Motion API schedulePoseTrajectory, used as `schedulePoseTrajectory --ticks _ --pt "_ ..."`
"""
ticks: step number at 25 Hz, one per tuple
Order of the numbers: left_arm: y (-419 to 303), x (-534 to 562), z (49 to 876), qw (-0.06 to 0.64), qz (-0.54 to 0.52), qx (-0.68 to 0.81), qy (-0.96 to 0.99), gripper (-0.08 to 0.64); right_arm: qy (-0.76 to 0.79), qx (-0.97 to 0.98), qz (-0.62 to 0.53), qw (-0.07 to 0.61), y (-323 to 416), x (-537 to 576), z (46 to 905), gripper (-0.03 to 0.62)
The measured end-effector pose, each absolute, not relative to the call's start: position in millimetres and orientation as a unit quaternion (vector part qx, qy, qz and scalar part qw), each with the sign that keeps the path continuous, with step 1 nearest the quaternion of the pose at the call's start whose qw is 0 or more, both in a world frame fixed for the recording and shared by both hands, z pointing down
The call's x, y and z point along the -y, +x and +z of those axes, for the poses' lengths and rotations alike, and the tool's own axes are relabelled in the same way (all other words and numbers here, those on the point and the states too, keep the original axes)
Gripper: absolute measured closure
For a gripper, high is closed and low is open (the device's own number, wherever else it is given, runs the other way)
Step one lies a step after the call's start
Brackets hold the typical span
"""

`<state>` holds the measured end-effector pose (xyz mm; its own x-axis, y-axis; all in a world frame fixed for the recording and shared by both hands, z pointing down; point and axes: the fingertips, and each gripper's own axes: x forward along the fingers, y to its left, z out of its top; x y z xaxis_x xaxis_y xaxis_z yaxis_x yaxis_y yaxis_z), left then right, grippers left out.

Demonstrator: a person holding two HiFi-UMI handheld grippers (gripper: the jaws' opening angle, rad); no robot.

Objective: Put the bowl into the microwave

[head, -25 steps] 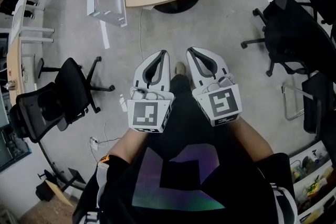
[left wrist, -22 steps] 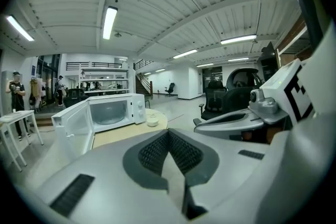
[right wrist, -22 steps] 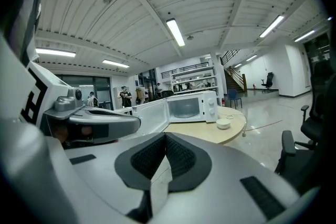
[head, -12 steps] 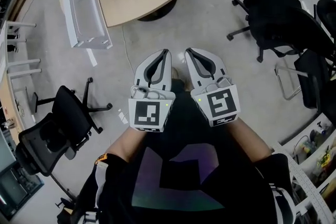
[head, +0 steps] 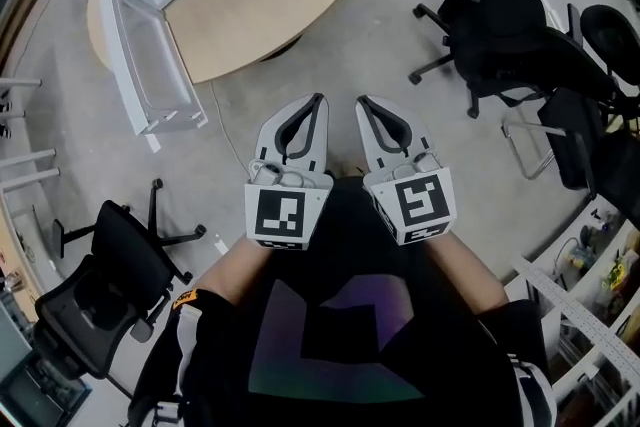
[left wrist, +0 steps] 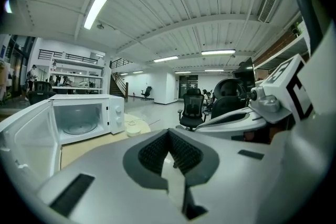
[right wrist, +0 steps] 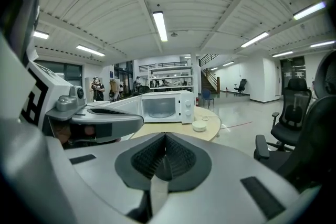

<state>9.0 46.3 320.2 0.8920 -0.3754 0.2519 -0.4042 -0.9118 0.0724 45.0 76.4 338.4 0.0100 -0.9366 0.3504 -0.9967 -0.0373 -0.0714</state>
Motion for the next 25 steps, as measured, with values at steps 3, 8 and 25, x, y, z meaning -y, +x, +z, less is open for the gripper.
schedulePoseTrajectory --ticks 3,8,25 --pt "3 -36 322 0.066 0.123 0.187 0.972 0.515 0.710 0.680 0.153 0.105 39 -67 339 0.575" --pt "-3 -21 325 0.080 0.091 0.169 0.978 0.515 0.717 0.668 0.154 0.127 28 -54 345 0.575" --pt "-20 6 334 0.086 0.104 0.216 0.967 0.515 0.685 0.702 0.145 0.130 14 -23 347 0.575"
